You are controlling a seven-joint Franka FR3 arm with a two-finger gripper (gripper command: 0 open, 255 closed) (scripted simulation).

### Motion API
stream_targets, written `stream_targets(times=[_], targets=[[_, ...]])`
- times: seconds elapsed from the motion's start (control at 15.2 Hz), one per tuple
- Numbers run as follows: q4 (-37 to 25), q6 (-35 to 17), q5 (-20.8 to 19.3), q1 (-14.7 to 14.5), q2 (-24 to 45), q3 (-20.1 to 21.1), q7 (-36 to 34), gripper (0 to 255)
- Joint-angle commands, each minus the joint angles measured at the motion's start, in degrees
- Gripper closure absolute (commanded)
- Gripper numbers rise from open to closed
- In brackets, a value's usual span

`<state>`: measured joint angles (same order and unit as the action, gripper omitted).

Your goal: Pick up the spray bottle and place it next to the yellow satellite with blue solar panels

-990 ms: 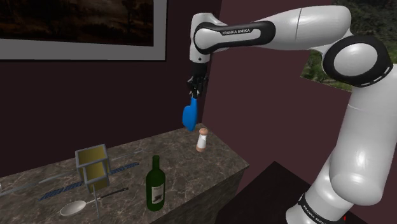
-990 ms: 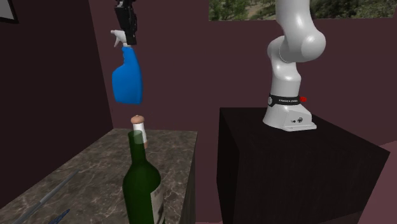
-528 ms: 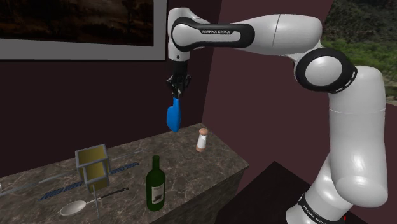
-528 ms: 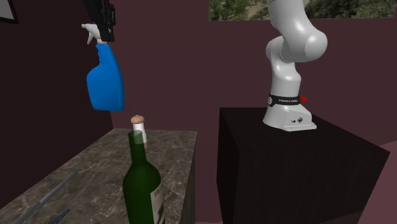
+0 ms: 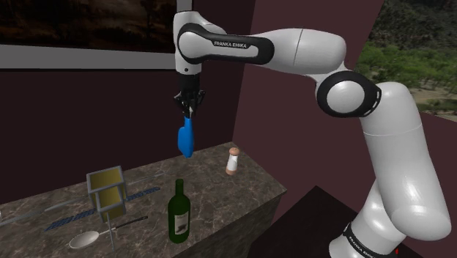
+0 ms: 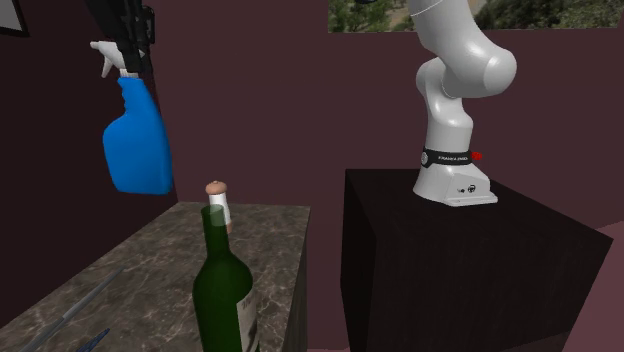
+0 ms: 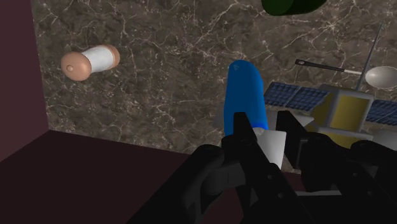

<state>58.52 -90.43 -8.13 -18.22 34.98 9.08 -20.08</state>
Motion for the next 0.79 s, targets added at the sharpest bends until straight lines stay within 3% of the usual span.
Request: stream_targets(times=[0.0,0.73], targets=[[2.36,-1.91,0.03,0.09,-0.48,0.04,-0.26,255],[11.98,-10.80,-0.04,0.72,-1.16,0.01,-0.92,255]])
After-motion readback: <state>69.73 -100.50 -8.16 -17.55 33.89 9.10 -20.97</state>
